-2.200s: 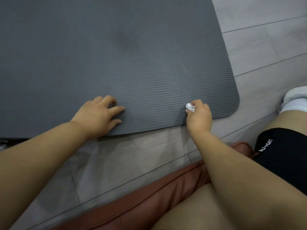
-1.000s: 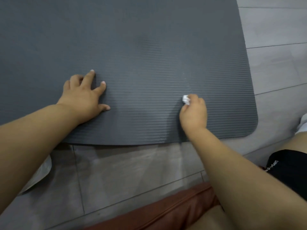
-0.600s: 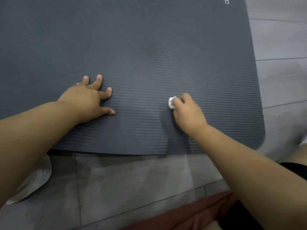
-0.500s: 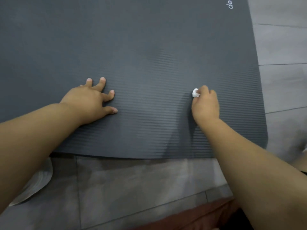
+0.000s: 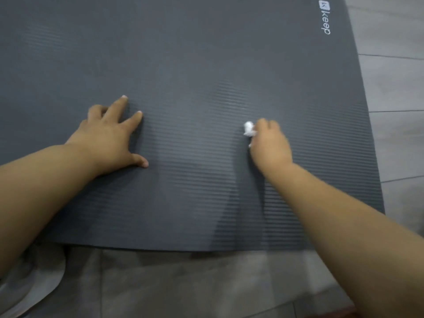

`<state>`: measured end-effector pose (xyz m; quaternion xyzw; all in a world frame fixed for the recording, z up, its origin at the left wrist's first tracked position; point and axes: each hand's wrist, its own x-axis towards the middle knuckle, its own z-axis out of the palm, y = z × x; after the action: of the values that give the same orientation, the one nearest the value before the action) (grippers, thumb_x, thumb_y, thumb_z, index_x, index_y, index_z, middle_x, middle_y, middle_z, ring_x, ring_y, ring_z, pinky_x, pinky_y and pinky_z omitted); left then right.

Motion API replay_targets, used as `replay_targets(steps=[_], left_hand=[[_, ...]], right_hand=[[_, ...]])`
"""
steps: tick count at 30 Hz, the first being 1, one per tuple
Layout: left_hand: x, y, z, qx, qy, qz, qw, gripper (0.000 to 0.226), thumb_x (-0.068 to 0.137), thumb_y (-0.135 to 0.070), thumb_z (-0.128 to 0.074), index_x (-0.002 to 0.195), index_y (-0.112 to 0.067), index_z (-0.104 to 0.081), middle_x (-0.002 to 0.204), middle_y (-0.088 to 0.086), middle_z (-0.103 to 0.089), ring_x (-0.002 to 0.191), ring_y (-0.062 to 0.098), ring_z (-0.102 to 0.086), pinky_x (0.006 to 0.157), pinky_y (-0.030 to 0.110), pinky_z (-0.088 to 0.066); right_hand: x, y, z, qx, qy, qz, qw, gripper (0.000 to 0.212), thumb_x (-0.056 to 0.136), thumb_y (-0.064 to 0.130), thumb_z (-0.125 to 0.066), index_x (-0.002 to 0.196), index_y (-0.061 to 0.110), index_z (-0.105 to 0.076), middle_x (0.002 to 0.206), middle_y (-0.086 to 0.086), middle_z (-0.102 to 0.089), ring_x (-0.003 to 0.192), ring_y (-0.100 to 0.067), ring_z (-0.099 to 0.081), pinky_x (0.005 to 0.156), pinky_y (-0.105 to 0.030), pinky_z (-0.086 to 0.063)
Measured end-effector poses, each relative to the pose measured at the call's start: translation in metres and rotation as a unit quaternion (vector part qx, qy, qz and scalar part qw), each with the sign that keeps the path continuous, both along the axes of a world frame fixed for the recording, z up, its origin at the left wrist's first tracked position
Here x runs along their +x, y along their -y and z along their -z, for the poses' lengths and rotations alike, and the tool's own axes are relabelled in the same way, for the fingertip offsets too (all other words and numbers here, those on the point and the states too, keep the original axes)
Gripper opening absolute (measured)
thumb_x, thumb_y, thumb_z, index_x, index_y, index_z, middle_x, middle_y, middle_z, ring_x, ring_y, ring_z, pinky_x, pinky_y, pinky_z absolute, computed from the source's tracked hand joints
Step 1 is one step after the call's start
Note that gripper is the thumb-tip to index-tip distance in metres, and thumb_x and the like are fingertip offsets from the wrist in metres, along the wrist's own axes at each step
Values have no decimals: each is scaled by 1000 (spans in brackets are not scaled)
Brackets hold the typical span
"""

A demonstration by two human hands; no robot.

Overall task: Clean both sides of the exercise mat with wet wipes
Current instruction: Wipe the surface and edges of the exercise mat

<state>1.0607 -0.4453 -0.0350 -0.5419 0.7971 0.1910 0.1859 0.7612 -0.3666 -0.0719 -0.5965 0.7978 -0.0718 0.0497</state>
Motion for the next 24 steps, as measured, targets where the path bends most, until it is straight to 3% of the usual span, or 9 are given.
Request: replay_targets(steps=[2,4,6,9,12,14,16,20,24], left_hand=[[-2,6,6,18,22,9,1000,114,61,-72,-67,150,-35,-5,157,-3,13,142,33,3,118,47,-8],[-3,10,8,39,17,6,999,115,60,-72,-67,149,-37,-4,157,-5,13,143,33,5,118,46,-9],[-2,12,7,40,12,4,999,116,57,-74,-67,149,-39,-5,158,-7,11,144,33,2,117,45,-14],[-3,11,4,29,19,11,999,114,56,-76,-65,148,-41,-6,158,-9,9,145,30,-1,117,44,-18],[-3,9,0,25,21,12,999,112,58,-76,-64,148,-42,-6,158,-11,9,145,28,-1,114,43,-20],[-3,9,-1,25,19,10,999,111,59,-76,-64,148,-43,-6,158,-11,9,145,26,-1,113,44,-21],[-4,9,-2,25,21,10,999,111,59,-76,-64,148,-43,-6,158,-11,9,145,26,-1,112,45,-23],[-5,9,-3,27,22,9,999,110,59,-75,-64,147,-44,-7,157,-12,9,146,26,0,110,46,-26],[-4,8,-3,28,21,8,999,109,60,-74,-65,147,-43,-7,157,-11,10,146,25,1,111,46,-24]], right_hand=[[-12,17,-5,1,13,136,991,28,99,22,-40,118,2,-45,120,-22,-49,102,-40,-53,82,-40,-40],[1,32,-3,-7,4,170,985,27,99,18,-37,121,4,-45,121,-21,-50,106,-37,-52,83,-37,-40],[33,40,6,-9,3,110,994,27,99,15,-35,121,8,-47,123,-17,-51,108,-34,-53,84,-36,-39],[92,27,20,-45,88,-73,992,24,96,12,-45,116,5,-57,128,-17,-55,105,-33,-59,82,-34,-47],[109,12,17,-77,125,-215,966,18,87,14,-55,95,1,-65,110,-19,-65,91,-33,-67,60,-38,-57],[96,16,9,-48,138,-216,966,24,90,23,-47,93,5,-61,99,-14,-59,73,-30,-63,54,-35,-54],[81,21,7,-65,127,-198,970,18,89,20,-52,88,4,-59,100,-17,-53,59,-25,-53,47,-27,-46],[83,17,13,-109,120,-251,954,9,87,5,-54,83,-2,-58,85,-15,-57,60,-25,-52,47,-36,-51],[82,19,13,-135,85,-307,938,21,83,8,-40,87,5,-61,75,-12,-56,53,-27,-51,41,-29,-43]])
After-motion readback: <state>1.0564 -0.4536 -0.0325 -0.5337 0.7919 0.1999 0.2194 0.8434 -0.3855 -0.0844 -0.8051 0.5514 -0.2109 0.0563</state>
